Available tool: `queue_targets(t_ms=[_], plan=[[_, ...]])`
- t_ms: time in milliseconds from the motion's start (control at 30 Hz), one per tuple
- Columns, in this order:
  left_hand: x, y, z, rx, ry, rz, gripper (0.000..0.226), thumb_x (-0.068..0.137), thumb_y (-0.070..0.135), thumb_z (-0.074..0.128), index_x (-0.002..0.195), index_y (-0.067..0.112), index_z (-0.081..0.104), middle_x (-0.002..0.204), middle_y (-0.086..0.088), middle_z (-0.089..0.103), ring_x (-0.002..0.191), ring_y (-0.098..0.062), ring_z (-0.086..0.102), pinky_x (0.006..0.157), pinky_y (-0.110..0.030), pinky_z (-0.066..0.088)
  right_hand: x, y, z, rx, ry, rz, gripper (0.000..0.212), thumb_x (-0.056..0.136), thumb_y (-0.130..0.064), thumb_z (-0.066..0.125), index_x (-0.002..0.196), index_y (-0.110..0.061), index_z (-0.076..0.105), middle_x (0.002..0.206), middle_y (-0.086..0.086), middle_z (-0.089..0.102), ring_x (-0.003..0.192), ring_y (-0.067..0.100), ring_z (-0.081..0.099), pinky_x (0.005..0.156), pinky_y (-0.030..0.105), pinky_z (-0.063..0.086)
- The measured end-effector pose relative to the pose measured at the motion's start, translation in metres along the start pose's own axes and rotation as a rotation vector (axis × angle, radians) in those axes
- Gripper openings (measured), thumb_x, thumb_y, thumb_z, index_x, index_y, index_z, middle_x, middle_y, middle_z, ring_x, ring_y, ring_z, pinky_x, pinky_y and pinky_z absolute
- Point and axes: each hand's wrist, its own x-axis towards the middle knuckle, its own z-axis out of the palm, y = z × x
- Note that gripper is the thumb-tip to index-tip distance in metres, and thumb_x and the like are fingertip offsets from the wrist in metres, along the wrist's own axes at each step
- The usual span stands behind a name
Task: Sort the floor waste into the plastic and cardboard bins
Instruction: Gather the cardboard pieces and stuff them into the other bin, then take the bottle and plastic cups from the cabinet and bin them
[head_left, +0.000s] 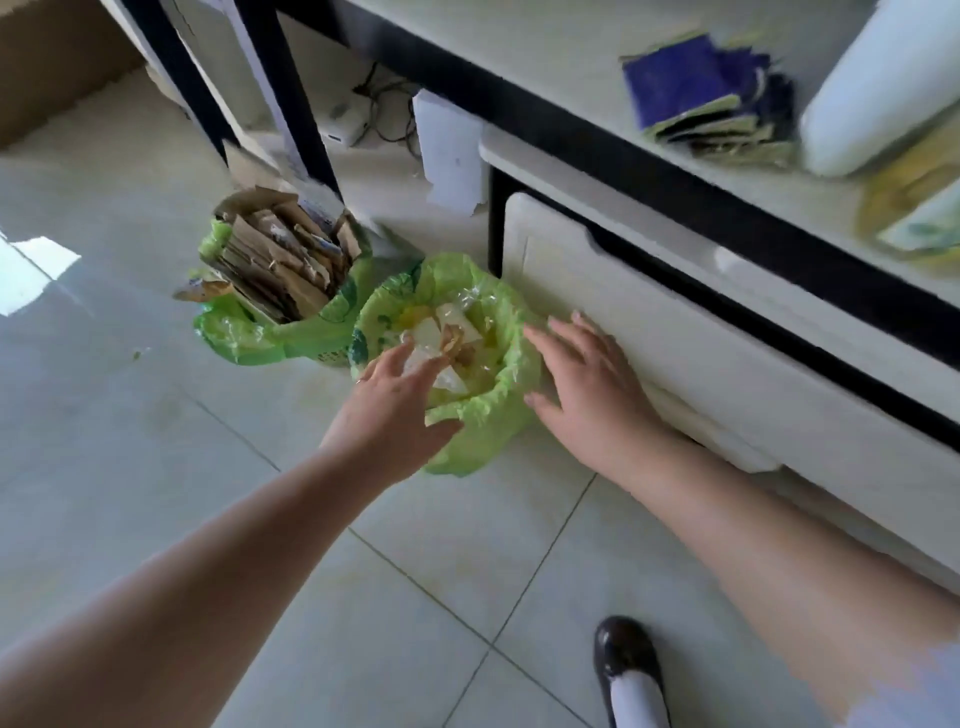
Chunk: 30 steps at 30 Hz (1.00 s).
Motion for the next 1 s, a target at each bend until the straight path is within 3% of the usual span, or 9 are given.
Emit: queue_targets(t_ms=[100, 233, 333, 433, 700, 800, 900, 1000], plan=[[-0.057, 0.06, -0.039, -0.203, -0.049, -0.033, 0.061, 0.079, 0.036, 0.067, 0.134, 0.027, 0.043, 0.146, -0.007, 0.035, 0.131, -0.026, 0.038, 0.104, -0.037, 0.034, -0.077, -0.008, -0.068, 0.076, 0.023, 0.13, 0.066, 0.087, -0.026, 0.061, 0.144, -0.016, 0.031, 0.151, 0.012, 0.028, 0.144, 0.028, 0.014, 0.117, 0.042, 0.015], [-0.121, 0.164, -0.102, -0.319, -0.085, 0.116, 0.052, 0.079, 0.034, 0.068, 0.128, 0.025, 0.052, 0.133, -0.005, 0.05, 0.122, -0.02, 0.046, 0.095, -0.024, 0.03, -0.183, -0.019, -0.169, 0.205, 0.207, 0.283, 0.06, 0.084, -0.018, 0.065, 0.138, -0.009, 0.041, 0.149, 0.013, 0.033, 0.141, 0.027, 0.025, 0.114, 0.039, 0.024], [-0.167, 0.233, -0.134, -0.395, -0.17, 0.21, 0.048, 0.08, 0.031, 0.068, 0.125, 0.025, 0.053, 0.127, -0.003, 0.054, 0.119, -0.014, 0.051, 0.1, -0.032, 0.041, -0.262, -0.018, -0.224, 0.221, 0.277, 0.414, 0.06, 0.086, -0.022, 0.063, 0.14, -0.013, 0.038, 0.153, 0.009, 0.027, 0.141, 0.022, 0.023, 0.115, 0.035, 0.023], [-0.203, 0.29, -0.143, -0.438, -0.294, 0.274, 0.043, 0.08, 0.028, 0.069, 0.12, 0.028, 0.055, 0.126, -0.001, 0.055, 0.116, -0.009, 0.052, 0.1, -0.036, 0.043, -0.33, 0.0, -0.256, 0.246, 0.33, 0.569, 0.061, 0.087, -0.028, 0.061, 0.141, -0.019, 0.035, 0.154, 0.004, 0.024, 0.143, 0.017, 0.019, 0.115, 0.03, 0.02], [-0.228, 0.446, -0.074, -0.457, -0.52, 0.431, 0.037, 0.078, 0.017, 0.072, 0.094, 0.046, 0.055, 0.123, 0.003, 0.056, 0.109, -0.005, 0.054, 0.09, -0.029, 0.043, -0.466, 0.097, -0.286, 0.384, 0.594, 0.948, 0.056, 0.088, -0.028, 0.06, 0.139, -0.021, 0.038, 0.154, 0.002, 0.024, 0.14, 0.015, 0.022, 0.109, 0.023, 0.023], [-0.223, 0.504, -0.039, -0.47, -0.574, 0.463, 0.037, 0.077, 0.017, 0.073, 0.094, 0.046, 0.056, 0.121, 0.006, 0.057, 0.108, 0.0, 0.054, 0.095, -0.036, 0.047, -0.496, 0.145, -0.29, 0.414, 0.624, 1.018, 0.057, 0.087, -0.028, 0.061, 0.139, -0.019, 0.039, 0.154, 0.003, 0.024, 0.141, 0.015, 0.022, 0.106, 0.018, 0.02], [-0.212, 0.555, -0.006, -0.476, -0.581, 0.483, 0.038, 0.076, 0.019, 0.074, 0.094, 0.046, 0.055, 0.112, 0.02, 0.058, 0.104, 0.007, 0.054, 0.094, -0.035, 0.048, -0.514, 0.192, -0.292, 0.448, 0.648, 1.062, 0.059, 0.086, -0.027, 0.064, 0.139, -0.019, 0.039, 0.153, 0.003, 0.027, 0.138, 0.012, 0.024, 0.104, 0.015, 0.019], [-0.196, 0.595, 0.023, -0.499, -0.569, 0.512, 0.042, 0.075, 0.02, 0.074, 0.099, 0.046, 0.052, 0.114, 0.023, 0.055, 0.108, 0.002, 0.054, 0.095, -0.036, 0.048, -0.522, 0.239, -0.293, 0.48, 0.654, 1.078, 0.064, 0.085, -0.028, 0.065, 0.141, -0.018, 0.035, 0.151, 0.003, 0.029, 0.14, 0.015, 0.023, 0.109, 0.021, 0.02]])
